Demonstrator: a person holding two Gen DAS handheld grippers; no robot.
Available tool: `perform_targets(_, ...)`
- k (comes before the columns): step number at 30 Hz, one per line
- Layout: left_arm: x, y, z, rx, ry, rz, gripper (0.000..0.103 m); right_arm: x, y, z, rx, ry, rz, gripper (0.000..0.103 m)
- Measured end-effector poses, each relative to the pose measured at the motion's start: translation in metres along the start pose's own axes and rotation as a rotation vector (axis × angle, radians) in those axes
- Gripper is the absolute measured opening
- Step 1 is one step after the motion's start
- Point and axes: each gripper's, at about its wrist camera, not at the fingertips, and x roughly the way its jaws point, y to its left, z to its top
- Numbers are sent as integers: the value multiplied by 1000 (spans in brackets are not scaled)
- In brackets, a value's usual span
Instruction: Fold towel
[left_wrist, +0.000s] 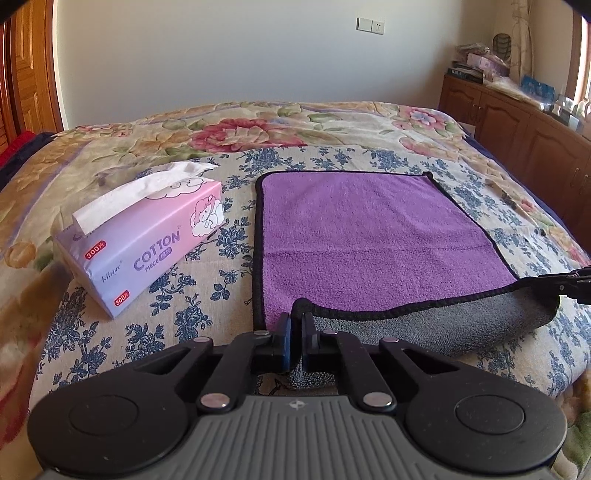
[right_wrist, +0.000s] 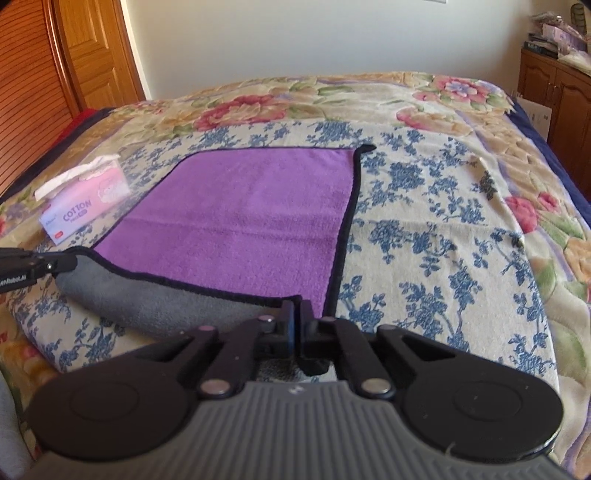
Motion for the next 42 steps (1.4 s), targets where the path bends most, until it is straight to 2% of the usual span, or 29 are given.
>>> perform_targets(26,-23,-4,15,-23,-123,-35,5,-13,1,15,-31,-140,5,3)
perform_targets(42,-21,-5,28,-23,-161,-46,5,-8,2,26,-65,-174,5,3)
